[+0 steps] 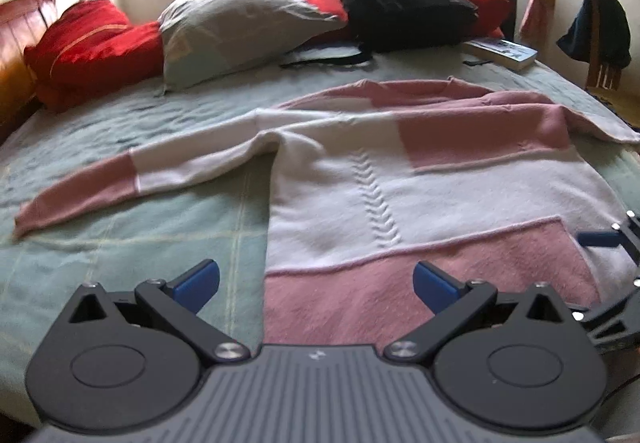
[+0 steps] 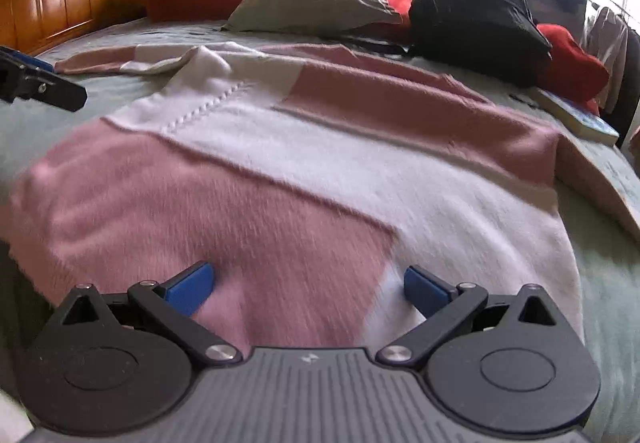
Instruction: Fold clothes
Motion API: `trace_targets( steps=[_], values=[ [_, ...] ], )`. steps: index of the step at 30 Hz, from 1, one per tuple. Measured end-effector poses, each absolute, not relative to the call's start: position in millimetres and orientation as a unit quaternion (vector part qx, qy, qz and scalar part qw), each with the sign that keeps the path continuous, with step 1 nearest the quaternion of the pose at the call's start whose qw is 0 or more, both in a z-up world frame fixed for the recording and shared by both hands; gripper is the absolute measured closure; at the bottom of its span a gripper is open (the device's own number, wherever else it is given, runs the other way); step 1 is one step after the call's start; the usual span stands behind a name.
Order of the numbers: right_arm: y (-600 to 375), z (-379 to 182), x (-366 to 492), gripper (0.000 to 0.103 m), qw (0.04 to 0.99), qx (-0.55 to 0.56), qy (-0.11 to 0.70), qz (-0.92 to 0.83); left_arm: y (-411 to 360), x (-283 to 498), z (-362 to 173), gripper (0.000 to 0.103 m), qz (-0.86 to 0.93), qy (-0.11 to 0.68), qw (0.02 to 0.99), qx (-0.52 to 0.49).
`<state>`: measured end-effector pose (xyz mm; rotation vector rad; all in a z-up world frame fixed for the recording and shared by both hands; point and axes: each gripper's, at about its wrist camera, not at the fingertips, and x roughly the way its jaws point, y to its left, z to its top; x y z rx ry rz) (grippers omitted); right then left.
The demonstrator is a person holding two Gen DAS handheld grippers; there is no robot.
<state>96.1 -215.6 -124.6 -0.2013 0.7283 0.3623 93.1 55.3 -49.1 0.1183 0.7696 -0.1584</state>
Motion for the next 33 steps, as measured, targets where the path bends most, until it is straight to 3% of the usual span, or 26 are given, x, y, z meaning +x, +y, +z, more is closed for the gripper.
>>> trace_targets(
  steps=[11,18,25,33],
  values=[
    [-237.2,-121.1,84.1,0.000,0.920,-0.070,0.358,0.144,25.1,108.8,-74.7,0.001,-0.162,0.404,0.900,0.038],
    [-243.2,-128.2,89.9,0.000,0.919,-0.057,0.364,0.138,9.3,95.5,-109.6,0.001,-0.157,0.430,0.885,0.082],
    [-253.0,-124.4,82.6,0.000,0.918,-0.044,0.366,0.145,14.2,94.1,-96.2,0.001,-0.156,0.449,0.876,0.084],
    [-265.4,-91.9,127.6,0.000,0.937,-0.029,0.330,0.111,-16.3,124.1,-73.0,0.001,-0.172,0.406,0.888,0.128]
  ],
)
